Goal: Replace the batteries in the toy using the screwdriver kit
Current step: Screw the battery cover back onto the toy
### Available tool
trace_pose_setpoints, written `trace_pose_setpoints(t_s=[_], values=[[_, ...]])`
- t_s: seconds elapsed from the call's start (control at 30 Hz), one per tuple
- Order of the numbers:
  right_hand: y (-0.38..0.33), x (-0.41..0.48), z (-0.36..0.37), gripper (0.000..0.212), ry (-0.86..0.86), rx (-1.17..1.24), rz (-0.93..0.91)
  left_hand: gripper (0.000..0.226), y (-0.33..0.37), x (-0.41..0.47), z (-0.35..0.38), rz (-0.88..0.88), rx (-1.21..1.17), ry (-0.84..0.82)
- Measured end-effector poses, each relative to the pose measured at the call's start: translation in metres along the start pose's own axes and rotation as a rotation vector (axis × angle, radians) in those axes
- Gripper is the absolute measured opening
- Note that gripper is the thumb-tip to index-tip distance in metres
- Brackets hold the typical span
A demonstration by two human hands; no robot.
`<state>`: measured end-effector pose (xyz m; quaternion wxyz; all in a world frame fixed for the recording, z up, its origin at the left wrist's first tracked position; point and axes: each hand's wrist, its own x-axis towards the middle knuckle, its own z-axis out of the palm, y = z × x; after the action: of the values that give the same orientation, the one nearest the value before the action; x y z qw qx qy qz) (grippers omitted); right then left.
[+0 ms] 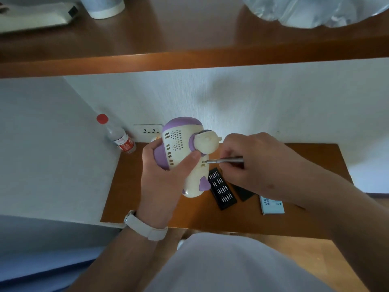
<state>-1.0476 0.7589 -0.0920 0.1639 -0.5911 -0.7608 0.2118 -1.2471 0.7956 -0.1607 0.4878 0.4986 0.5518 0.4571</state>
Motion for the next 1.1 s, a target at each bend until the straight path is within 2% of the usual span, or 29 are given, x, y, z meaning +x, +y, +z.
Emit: trace_pose_setpoints(t_s=[0.07,0.13,0.27,0.43,0.67,0.93,1.1], values=[[-0.005,0.001,0.005,0.005,-0.004,-0.036,0.014,0.070,-0.002,0.001,-0.004,-0.003,-0.010,-0.017],[-0.008,0.000,0.010,0.013,0.004,-0.055,0.016,0.071,-0.004,0.001,-0.008,-0.008,-0.023,-0.034],[-0.015,-0.001,0.018,0.007,0.034,0.026,0.001,0.074,-0.008,0.002,-0.017,-0.006,-0.038,-0.059],[-0.026,0.001,0.026,0.020,0.047,-0.005,0.001,0.069,-0.009,0.003,-0.029,-0.012,-0.042,-0.079],[-0.042,0.010,0.036,0.011,0.047,-0.052,0.020,0.065,-0.020,0.005,-0.047,-0.040,-0.016,-0.069],[-0.048,0.018,0.047,0.016,0.000,-0.097,0.011,0.070,-0.029,0.005,-0.057,-0.078,-0.041,-0.057],[-0.048,0.020,0.047,0.007,0.001,-0.051,0.023,0.081,-0.033,0.005,-0.057,-0.095,-0.048,-0.058]])
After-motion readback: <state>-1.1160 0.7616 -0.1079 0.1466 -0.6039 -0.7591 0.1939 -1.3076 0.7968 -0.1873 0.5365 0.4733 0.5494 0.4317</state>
